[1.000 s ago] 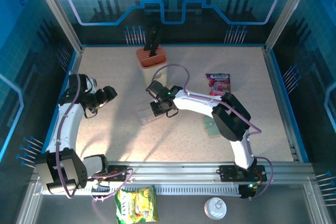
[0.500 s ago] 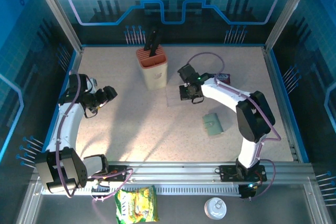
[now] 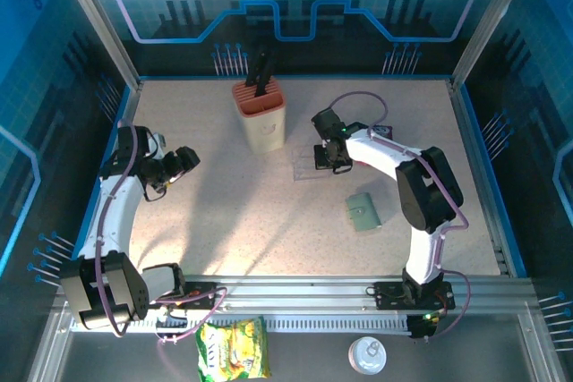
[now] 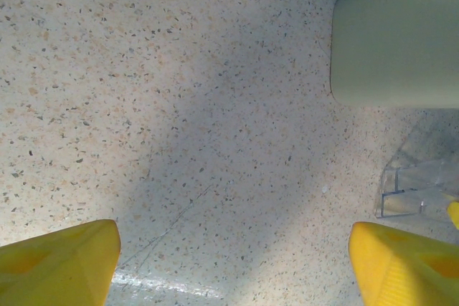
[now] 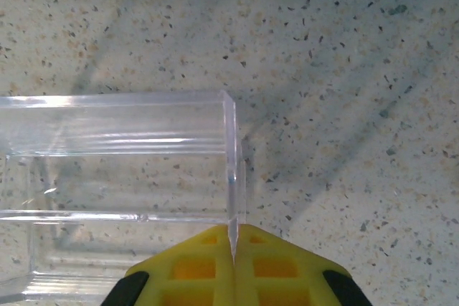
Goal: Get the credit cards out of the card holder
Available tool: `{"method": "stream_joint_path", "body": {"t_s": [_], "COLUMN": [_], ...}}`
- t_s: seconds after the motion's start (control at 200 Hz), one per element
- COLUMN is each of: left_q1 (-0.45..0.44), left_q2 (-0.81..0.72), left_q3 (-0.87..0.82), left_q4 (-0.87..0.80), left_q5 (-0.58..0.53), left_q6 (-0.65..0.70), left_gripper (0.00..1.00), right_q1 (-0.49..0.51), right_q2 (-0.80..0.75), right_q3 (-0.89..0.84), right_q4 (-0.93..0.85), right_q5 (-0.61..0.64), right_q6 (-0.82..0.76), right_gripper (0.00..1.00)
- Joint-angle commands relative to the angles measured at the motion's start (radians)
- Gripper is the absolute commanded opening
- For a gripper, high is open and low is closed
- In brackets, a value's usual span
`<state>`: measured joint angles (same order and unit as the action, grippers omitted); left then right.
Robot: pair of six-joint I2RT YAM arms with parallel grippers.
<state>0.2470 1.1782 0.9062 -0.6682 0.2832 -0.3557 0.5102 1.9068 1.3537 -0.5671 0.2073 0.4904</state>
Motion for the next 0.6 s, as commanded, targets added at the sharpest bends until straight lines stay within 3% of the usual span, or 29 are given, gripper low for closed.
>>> {"method": "stream_joint_path", "body": {"t_s": [0.0,0.595], "left_q1": [0.011,0.012], "left_q2": [0.011,0.024], "left_q3": [-0.01,-0.009], "left_q4": [0.001,0.002], "left_q5": [-0.013,-0.011], "left_q6": [0.026,0.026], "left_gripper": [0.84,0.84], "right_q1": [-0.009,-0.009], "right_q2": [0.014,-0.05], "right_q3": [0.003,-0.037], "right_q4": [0.01,-0.002], "right_q5": [-0.003,0.078], "right_q6": [0.016,0.079], "right_gripper": [0.05,0.15]}}
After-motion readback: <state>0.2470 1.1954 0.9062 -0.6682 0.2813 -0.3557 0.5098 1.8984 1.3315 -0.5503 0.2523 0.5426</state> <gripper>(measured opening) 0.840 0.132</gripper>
